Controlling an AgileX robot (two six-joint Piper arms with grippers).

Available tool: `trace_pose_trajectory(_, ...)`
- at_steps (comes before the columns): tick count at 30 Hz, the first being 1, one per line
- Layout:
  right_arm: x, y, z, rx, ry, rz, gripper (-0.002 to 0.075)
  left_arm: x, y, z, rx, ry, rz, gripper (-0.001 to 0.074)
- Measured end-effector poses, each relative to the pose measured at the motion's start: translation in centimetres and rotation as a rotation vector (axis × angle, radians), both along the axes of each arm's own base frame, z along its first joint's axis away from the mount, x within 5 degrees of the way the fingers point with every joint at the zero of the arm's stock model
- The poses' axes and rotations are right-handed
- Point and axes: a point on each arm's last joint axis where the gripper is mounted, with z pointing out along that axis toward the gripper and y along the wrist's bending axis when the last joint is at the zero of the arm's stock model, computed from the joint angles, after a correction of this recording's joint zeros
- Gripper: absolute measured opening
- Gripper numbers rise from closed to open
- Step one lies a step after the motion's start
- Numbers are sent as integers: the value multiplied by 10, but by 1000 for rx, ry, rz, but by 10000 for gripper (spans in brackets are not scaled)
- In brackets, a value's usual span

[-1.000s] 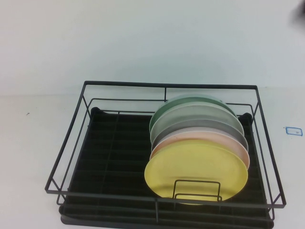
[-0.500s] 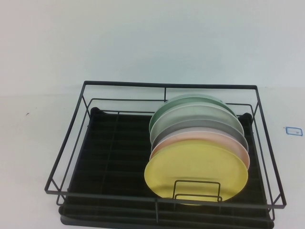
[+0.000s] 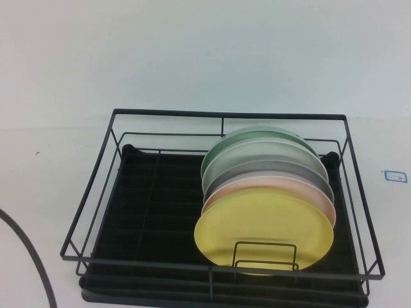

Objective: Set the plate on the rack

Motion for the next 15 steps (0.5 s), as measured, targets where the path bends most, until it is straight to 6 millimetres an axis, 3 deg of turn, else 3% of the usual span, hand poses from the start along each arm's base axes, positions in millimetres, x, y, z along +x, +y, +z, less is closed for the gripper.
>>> trace_pose_trajectory(10,1,-1,-6,252,112,3,-2,0,2,-2,7,19,19,1)
trace_pose_trajectory(12,1,-2,-7,266,119,2,-2,0,4,1,87,-9,23,1)
trace_pose_trajectory(14,1,-2,-7,274,122,3,-2,-6,10,4,125,-52,56,1)
trace_pose_trajectory(15,1,-2,-7,274,122,3,-2,-13,13,4,55,-82,79,1)
